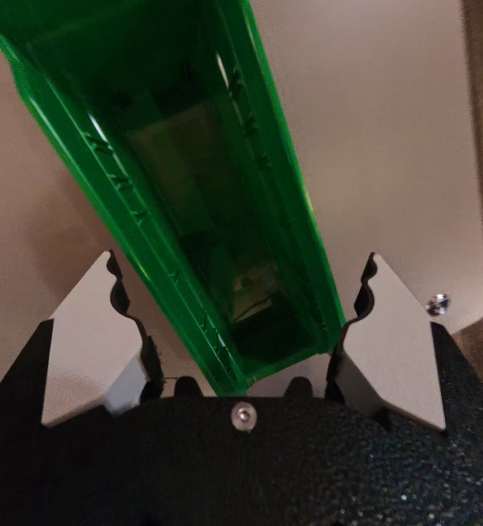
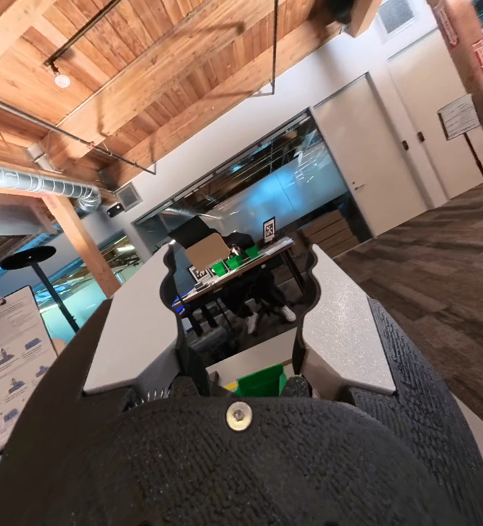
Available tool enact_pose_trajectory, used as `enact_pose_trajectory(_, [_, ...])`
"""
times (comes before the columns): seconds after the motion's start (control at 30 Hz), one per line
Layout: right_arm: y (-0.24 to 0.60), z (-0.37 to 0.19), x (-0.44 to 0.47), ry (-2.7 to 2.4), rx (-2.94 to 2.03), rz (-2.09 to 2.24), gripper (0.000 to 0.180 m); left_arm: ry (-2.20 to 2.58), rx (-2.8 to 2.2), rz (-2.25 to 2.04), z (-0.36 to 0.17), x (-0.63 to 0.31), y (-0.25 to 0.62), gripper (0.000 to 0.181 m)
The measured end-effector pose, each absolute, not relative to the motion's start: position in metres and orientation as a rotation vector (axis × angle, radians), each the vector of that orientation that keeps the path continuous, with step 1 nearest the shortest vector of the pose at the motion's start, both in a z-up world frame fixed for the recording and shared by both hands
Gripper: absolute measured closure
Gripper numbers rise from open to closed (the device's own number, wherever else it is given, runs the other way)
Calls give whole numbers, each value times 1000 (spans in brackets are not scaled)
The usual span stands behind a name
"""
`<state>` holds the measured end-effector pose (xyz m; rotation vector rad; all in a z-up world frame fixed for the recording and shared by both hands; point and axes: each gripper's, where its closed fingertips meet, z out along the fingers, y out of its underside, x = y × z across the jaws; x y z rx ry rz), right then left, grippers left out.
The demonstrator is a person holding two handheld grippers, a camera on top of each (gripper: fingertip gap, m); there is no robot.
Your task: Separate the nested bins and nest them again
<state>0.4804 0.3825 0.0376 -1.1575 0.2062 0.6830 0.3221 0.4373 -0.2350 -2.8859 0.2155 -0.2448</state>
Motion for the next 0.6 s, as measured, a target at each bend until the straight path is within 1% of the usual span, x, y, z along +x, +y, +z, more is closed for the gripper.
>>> enact_pose_trajectory(0.07, [379, 37, 490, 230, -1141, 694, 89, 212, -2977, -112, -253, 317, 426, 21])
enact_pose_trajectory(0.13, [378, 36, 496, 245, -1132, 700, 88, 172, -3003, -99, -262, 317, 422, 21])
enact_pose_trajectory(0.17, [377, 36, 498, 248, -1128, 701, 89, 198, -2993, -108, -261, 318, 423, 25])
enact_pose_trajectory(0.23, [377, 36, 498, 246, -1125, 700, 89, 264, -2982, -118, -256, 315, 425, 46])
enact_pose_trajectory(0.3, [378, 37, 494, 235, -1131, 700, 89, 317, -2939, -93, -248, 302, 430, 61])
enact_pose_trajectory(0.37, [380, 38, 487, 220, -1140, 693, 90, 325, -2853, -83, -234, 282, 441, 67])
enact_pose_trajectory(0.47, [385, 41, 468, 171, -1155, 713, 90, 264, -2839, -140, -204, 239, 438, 68])
enact_pose_trajectory(0.6, [394, 42, 435, 90, -1215, 676, 90, 181, -2805, -182, -137, 157, 422, 68])
